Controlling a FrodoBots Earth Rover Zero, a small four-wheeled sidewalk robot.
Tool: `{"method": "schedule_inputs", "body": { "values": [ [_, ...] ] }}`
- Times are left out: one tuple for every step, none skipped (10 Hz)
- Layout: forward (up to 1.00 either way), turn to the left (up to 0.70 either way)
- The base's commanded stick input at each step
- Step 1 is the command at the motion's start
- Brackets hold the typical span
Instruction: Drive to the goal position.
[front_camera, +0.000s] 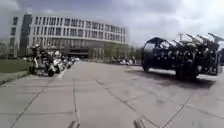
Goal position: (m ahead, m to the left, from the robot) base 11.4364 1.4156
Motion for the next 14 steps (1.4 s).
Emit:
{"method": "schedule_inputs", "body": {
  "values": [
    [1.0,0.0],
    [1.0,0.0],
    [1.0,0.0],
    [1.0,0.0],
    [1.0,0.0],
    [1.0,0.0],
    [1.0,0.0],
    [1.0,-0.4],
    [1.0,-0.31],
    [1.0,-0.16],
    [1.0,-0.06],
    [1.0,0.0],
    [1.0,0.0],
    [1.0,0.0]
  ]
}}
